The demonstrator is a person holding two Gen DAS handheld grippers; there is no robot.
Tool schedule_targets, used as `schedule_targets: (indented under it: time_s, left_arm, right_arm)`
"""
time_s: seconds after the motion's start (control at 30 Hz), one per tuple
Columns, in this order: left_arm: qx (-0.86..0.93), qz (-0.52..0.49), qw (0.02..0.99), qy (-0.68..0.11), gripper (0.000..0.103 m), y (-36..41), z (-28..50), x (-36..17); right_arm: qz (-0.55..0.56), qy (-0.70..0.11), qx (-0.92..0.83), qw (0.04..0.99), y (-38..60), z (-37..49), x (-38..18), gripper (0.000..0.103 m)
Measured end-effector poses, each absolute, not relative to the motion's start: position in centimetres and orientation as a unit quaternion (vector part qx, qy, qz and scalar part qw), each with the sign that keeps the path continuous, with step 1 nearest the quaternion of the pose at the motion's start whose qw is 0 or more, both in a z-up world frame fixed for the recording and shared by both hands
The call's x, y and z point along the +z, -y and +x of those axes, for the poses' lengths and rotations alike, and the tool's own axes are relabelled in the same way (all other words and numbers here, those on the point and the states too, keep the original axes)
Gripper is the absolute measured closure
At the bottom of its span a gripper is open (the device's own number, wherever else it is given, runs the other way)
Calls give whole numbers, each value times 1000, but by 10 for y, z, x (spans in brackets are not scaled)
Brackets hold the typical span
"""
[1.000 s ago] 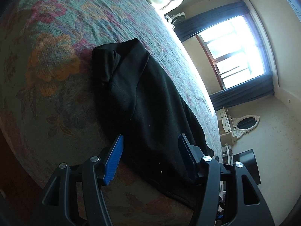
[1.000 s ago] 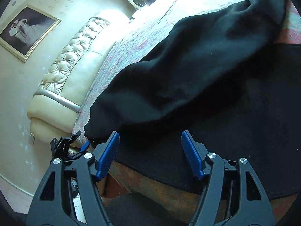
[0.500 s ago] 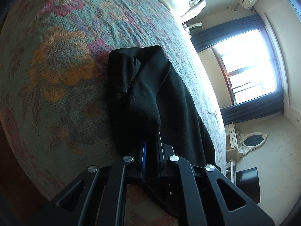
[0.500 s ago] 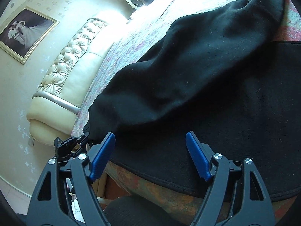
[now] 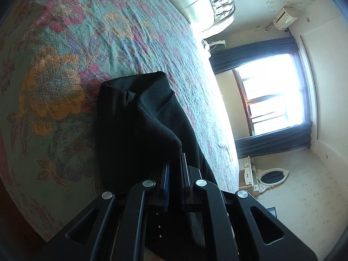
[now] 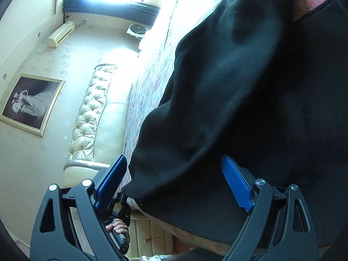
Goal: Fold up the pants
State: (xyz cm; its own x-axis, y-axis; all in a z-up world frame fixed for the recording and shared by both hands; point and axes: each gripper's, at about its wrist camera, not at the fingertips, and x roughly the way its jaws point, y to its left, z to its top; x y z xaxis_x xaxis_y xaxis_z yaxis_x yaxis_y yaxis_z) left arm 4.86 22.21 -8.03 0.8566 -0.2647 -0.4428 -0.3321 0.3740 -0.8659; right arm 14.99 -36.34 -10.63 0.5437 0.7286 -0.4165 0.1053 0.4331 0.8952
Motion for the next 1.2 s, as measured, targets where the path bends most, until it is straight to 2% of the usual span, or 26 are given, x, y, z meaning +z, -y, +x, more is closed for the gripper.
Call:
schedule_targets:
  time_s: [0.03, 0.1, 0.13, 0.17, 0.23, 0.43, 0.53, 0.77, 1.03, 1.2]
  left_arm:
    - [20, -558, 785, -267, 96, -224, 48, -81]
    - [17, -558, 785, -269, 95, -225, 47, -83]
    - [15, -559, 785, -269, 95, -225, 47, -83]
    - [14, -560, 784, -269, 95, -225, 46, -84]
    - [13, -562, 781, -272, 95, -227, 45, -87]
    - [-1, -557, 789, -260, 95, -238, 57, -72]
    - [-1, -554, 795, -247, 95, -249, 52, -70]
    - [12, -573, 778, -257, 95, -263, 25, -103]
    - [1, -556, 790, -258, 95, -258, 20, -101]
    - [24, -555, 785, -273, 93, -264, 18, -112]
  right_arm:
    - [492, -426, 202, 732, 366, 154, -108, 20]
    - [490, -433, 178, 735, 369, 162, -113, 37]
    - [488, -438, 170, 736, 370, 168, -116, 53]
    - [487, -441, 165, 736, 371, 172, -120, 76]
    - [502, -443, 156, 726, 376, 176, -132, 95]
    - [491, -396, 190, 752, 368, 151, -98, 96]
    - [470, -398, 219, 757, 358, 131, -88, 97]
    - [473, -444, 210, 732, 360, 104, -127, 96]
    - [470, -436, 217, 736, 360, 101, -113, 97]
    - [469, -457, 203, 728, 363, 97, -130, 97]
